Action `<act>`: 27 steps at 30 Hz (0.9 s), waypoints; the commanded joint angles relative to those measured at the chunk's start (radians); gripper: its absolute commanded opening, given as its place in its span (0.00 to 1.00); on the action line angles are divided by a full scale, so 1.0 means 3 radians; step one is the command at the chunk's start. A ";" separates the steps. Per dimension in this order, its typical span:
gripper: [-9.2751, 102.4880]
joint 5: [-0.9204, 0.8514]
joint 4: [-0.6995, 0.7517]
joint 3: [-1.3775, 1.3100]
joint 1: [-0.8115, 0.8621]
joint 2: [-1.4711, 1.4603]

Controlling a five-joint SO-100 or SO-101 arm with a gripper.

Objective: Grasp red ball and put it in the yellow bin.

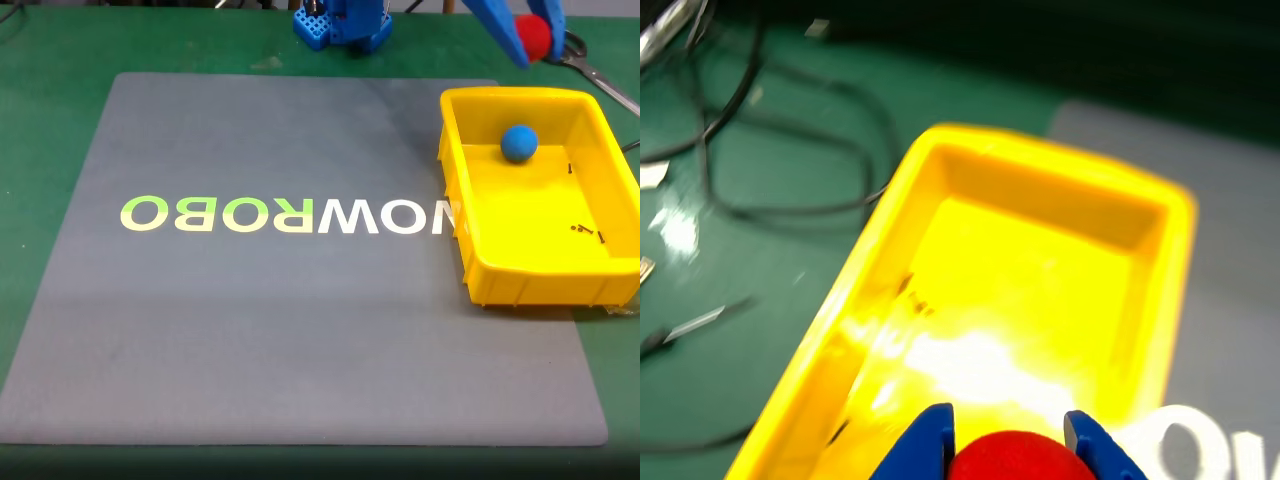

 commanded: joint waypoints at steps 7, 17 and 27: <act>0.10 0.0102 -0.0276 -0.0082 -0.0215 -0.0245; 0.34 0.0112 -0.0337 -0.0159 -0.0133 -0.0337; 0.38 0.0107 -0.0383 -0.0159 -0.0061 -0.0307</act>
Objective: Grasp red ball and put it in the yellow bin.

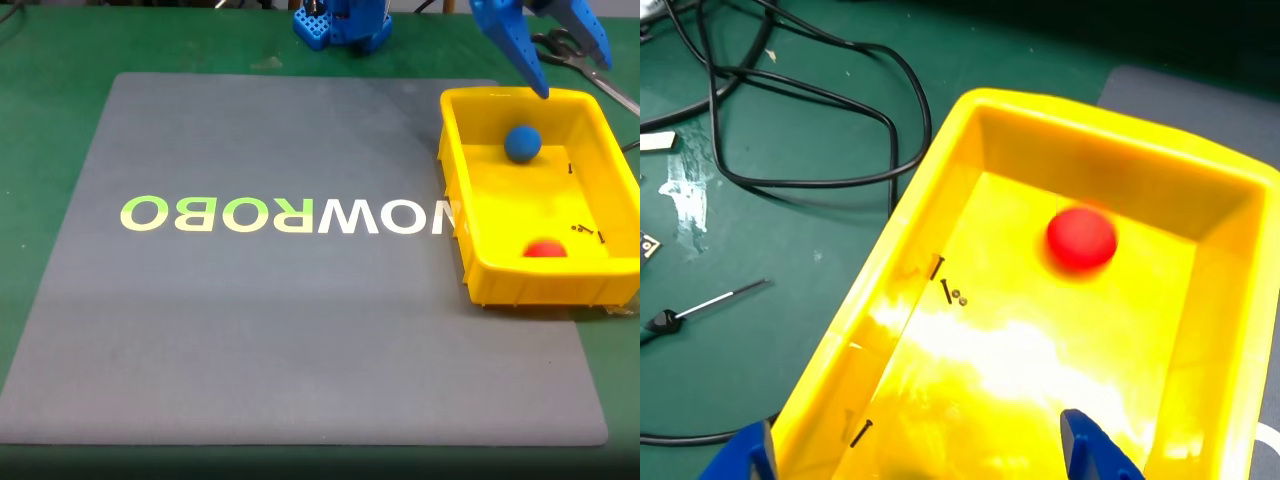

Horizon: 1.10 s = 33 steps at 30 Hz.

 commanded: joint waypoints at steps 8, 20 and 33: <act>0.38 0.0010 0.0189 -0.0087 0.0199 0.0435; 0.30 -0.0629 0.0941 0.1094 0.1258 0.2766; 0.10 -0.0757 0.2296 0.2173 0.1692 0.5067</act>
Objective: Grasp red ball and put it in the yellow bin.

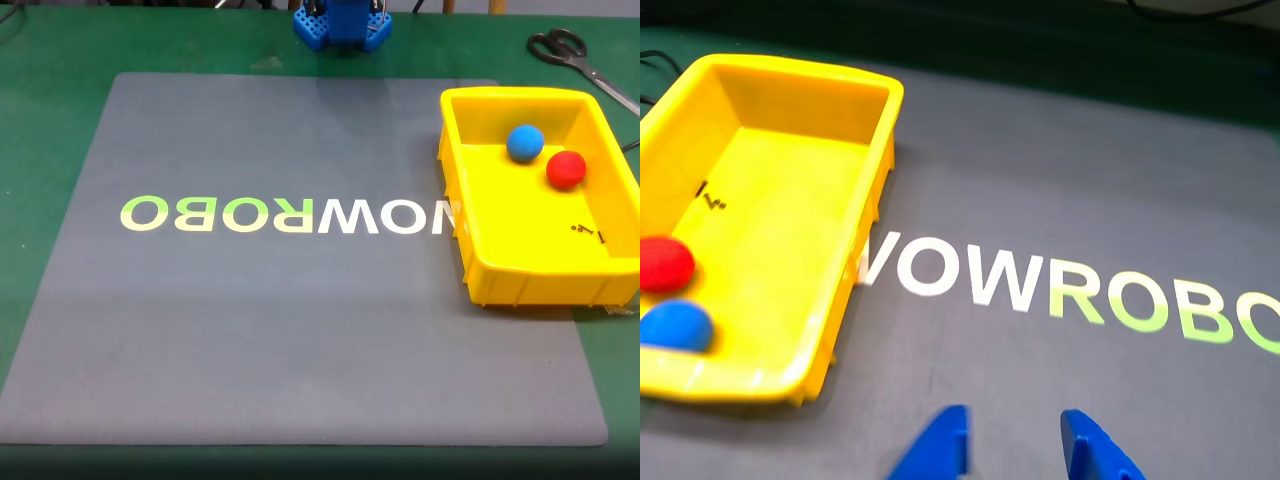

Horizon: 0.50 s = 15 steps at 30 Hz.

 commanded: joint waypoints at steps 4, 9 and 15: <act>0.08 0.0133 0.0225 0.0046 0.0317 0.0199; 0.08 0.0174 0.0215 0.0470 0.0394 0.0199; 0.08 0.0210 -0.0061 0.1186 0.0414 0.0199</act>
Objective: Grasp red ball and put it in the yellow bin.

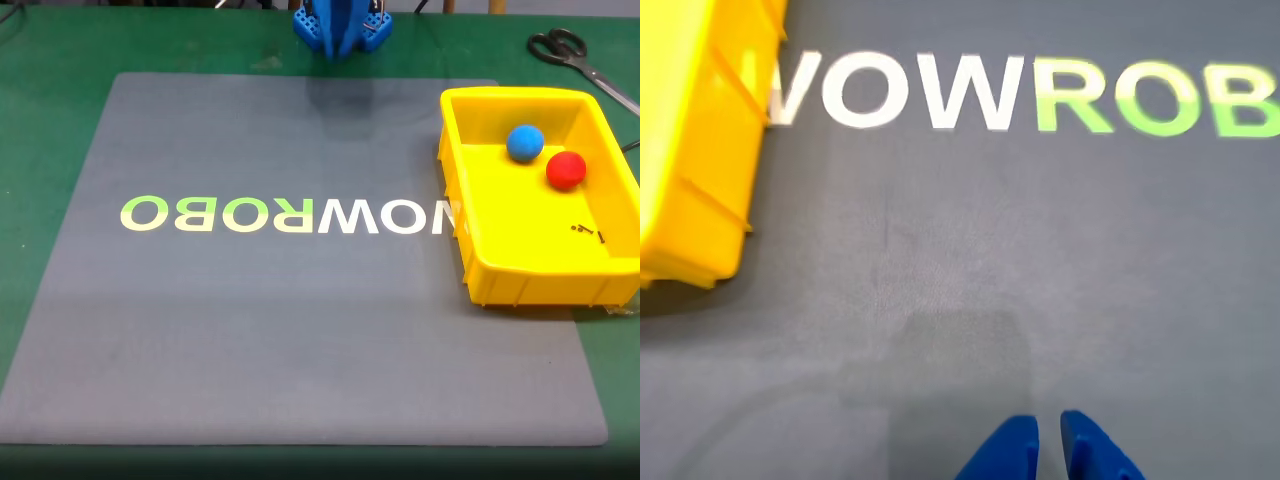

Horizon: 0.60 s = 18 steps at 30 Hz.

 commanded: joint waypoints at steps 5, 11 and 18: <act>0.08 0.0046 -0.0327 0.0695 0.0072 0.0046; 0.08 0.0066 -0.0337 0.1043 0.0092 0.0046; 0.08 0.0082 0.0174 0.1048 0.0056 0.0041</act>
